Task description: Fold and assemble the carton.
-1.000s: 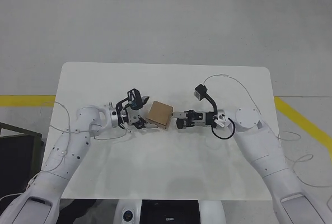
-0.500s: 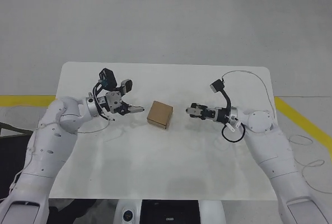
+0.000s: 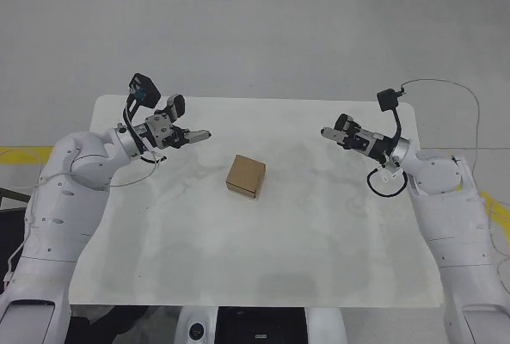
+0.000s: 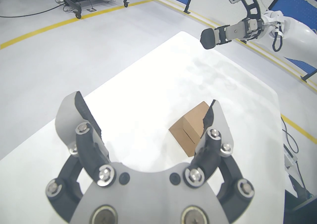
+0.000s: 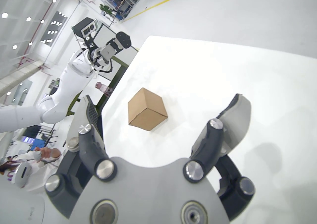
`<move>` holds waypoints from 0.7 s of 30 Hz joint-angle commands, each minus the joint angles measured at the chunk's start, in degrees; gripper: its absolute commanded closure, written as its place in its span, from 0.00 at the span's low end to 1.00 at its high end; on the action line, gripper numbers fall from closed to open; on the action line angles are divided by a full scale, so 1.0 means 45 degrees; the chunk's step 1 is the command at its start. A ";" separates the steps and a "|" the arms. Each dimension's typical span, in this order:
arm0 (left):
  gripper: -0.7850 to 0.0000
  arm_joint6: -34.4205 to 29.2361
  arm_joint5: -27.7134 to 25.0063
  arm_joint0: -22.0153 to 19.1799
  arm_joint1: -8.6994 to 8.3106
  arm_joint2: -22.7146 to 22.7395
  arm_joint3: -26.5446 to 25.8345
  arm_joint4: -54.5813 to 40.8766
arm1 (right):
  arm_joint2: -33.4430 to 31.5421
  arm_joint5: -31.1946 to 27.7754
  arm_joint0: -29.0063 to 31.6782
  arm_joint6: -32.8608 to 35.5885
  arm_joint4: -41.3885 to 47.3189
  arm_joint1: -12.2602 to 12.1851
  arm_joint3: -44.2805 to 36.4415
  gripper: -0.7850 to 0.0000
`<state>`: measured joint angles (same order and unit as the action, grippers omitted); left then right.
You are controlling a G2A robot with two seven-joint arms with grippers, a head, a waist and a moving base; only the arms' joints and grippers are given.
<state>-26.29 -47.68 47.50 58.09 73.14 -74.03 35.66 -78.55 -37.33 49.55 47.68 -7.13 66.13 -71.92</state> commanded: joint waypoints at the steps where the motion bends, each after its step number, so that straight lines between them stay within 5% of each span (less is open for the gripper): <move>1: 0.00 -0.0511 0.0060 -0.0263 -0.0023 0.0008 0.0231 -0.0417 | -0.0359 0.0110 0.0147 -0.0175 -0.0199 -0.0092 -0.0290 0.00; 21: 0.00 -0.0542 0.0115 -0.0729 -0.0200 0.0456 0.0494 -0.0671 | -0.1413 0.0312 0.0282 -0.0241 -0.0257 -0.0469 -0.0550 0.00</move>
<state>-28.74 -47.15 44.22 57.20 75.19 -71.81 32.64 -84.91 -35.93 50.82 46.59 -8.28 64.02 -74.40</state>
